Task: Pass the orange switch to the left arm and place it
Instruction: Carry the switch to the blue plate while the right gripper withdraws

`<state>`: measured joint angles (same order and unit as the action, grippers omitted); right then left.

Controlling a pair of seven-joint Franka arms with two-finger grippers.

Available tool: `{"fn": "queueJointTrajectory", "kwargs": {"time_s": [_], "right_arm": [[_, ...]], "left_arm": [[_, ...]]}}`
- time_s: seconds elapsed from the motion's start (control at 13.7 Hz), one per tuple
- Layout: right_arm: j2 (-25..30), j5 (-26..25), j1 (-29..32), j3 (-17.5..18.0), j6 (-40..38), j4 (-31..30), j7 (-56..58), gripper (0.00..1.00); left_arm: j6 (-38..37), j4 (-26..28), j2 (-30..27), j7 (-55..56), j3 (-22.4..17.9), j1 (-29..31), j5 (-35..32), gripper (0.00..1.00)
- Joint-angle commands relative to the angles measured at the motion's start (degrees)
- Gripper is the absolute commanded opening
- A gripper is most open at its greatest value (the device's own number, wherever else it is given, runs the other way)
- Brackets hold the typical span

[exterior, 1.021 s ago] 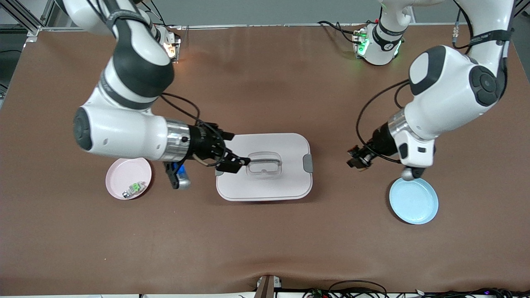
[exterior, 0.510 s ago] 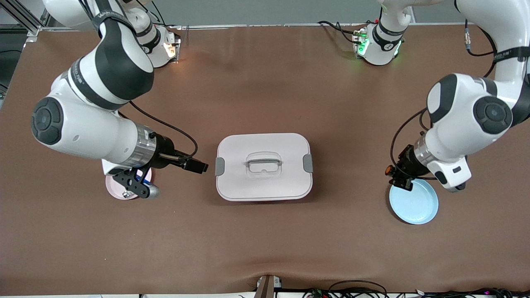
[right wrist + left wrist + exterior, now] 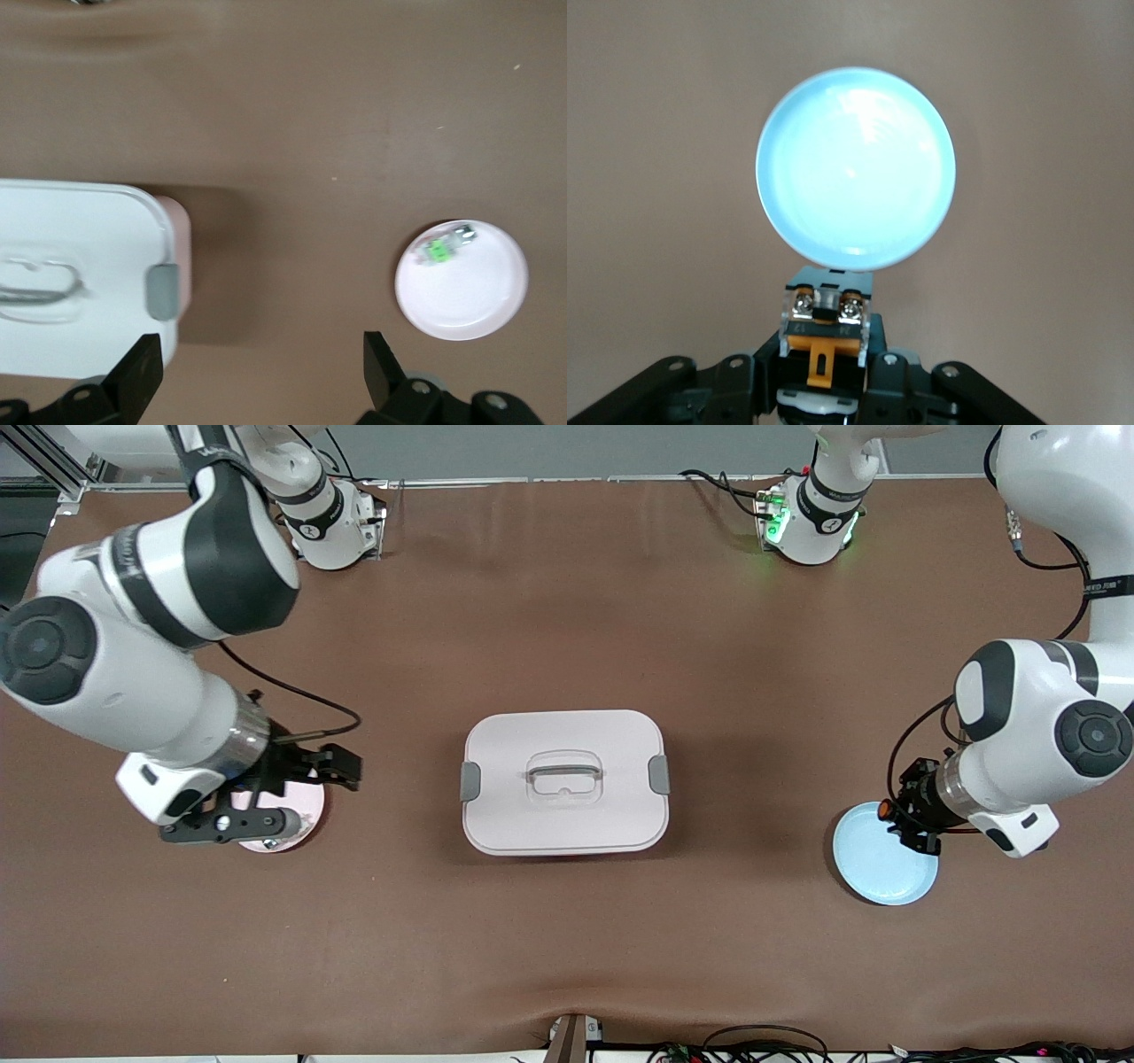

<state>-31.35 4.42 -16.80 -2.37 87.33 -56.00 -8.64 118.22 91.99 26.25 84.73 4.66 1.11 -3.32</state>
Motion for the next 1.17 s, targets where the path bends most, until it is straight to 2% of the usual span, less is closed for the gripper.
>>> {"fn": "queueJointTrajectory", "kwargs": {"time_s": [0.0,0.22,0.44,0.87,1.09], "right_arm": [[2.43,-2.04,3.6,0.79,-1.99,-0.69,7.31,1.0],[3.14,-4.66,5.46,0.7,-6.55,-0.69,7.85,1.0],[4.19,-7.66,5.98,0.62,-7.35,-0.69,9.78,1.0],[4.28,-6.79,8.97,0.88,-7.44,-0.96,9.52,1.0],[4.19,-6.7,9.41,0.88,-9.99,-1.04,9.08,1.0]], "left_arm": [[-0.01,-2.86,3.54,1.93,-1.93,-0.49,-1.34,0.0],[1.39,-3.75,7.05,3.15,-2.82,-0.58,-1.34,0.0],[5.08,-3.75,9.96,3.51,-3.17,-0.58,-1.86,0.0],[13.25,-3.75,14.44,3.42,-4.4,-0.49,-2.04,0.0],[15.28,-3.75,16.03,3.42,-4.93,-0.58,-2.04,0.0]]}}
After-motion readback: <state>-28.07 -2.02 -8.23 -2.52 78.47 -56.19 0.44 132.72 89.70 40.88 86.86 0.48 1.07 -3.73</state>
